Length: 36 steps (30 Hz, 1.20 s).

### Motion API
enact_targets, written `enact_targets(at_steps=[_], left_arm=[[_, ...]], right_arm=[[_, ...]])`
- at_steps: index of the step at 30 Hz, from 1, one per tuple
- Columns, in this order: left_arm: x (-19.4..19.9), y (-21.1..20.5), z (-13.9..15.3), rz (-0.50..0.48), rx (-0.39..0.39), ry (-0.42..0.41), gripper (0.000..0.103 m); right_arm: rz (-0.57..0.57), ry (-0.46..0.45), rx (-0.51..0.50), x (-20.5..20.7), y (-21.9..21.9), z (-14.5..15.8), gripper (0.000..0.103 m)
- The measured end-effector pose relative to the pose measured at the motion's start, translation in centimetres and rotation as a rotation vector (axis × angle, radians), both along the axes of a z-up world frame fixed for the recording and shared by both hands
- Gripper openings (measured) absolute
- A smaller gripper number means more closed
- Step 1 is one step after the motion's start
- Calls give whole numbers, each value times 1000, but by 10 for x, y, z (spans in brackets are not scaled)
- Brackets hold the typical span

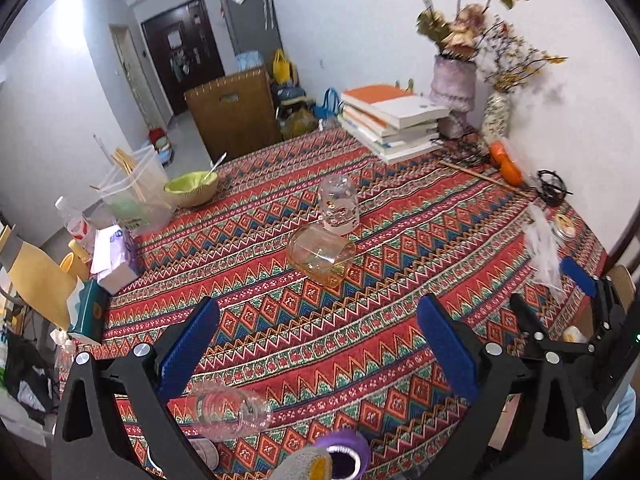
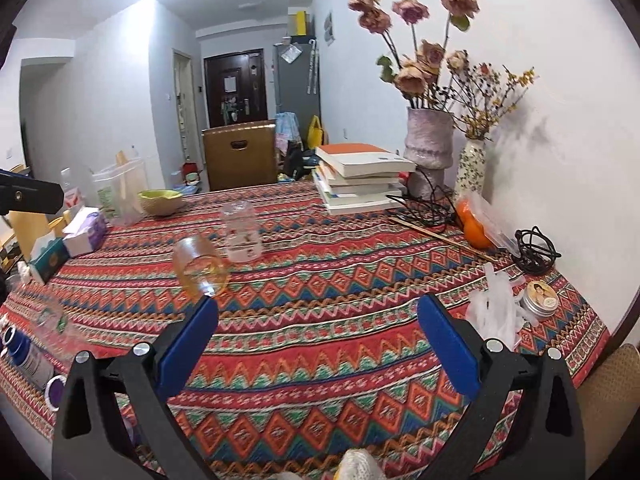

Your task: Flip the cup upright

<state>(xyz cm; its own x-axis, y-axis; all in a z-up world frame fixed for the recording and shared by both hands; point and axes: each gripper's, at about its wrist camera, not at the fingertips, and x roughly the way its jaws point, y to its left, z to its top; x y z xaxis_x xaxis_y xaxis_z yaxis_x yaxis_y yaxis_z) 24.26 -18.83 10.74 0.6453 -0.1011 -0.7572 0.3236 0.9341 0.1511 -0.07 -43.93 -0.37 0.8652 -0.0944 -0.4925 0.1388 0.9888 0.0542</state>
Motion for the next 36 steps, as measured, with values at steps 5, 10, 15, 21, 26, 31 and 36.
enact_targets(at_steps=[5, 10, 15, 21, 26, 31, 36], left_arm=[[44, -16, -13, 65, 33, 72, 96], [83, -31, -35, 130, 63, 143, 96], [124, -43, -65, 207, 77, 236, 96], [168, -44, -101, 332, 59, 334, 96], [197, -40, -125, 413, 48, 376, 96], [214, -33, -145, 476, 16, 428, 96], [227, -29, -154, 507, -18, 450, 96]], right_arm=[[-17, 17, -3, 23, -24, -3, 96], [-18, 30, -11, 47, -42, -9, 96], [-27, 33, 1, 68, -58, -15, 96], [-28, 28, 49, 84, -69, -22, 96], [-25, 33, 67, 96, -75, -30, 96], [-31, 36, 90, 108, -82, -37, 96], [-29, 44, 100, 115, -83, -45, 96]])
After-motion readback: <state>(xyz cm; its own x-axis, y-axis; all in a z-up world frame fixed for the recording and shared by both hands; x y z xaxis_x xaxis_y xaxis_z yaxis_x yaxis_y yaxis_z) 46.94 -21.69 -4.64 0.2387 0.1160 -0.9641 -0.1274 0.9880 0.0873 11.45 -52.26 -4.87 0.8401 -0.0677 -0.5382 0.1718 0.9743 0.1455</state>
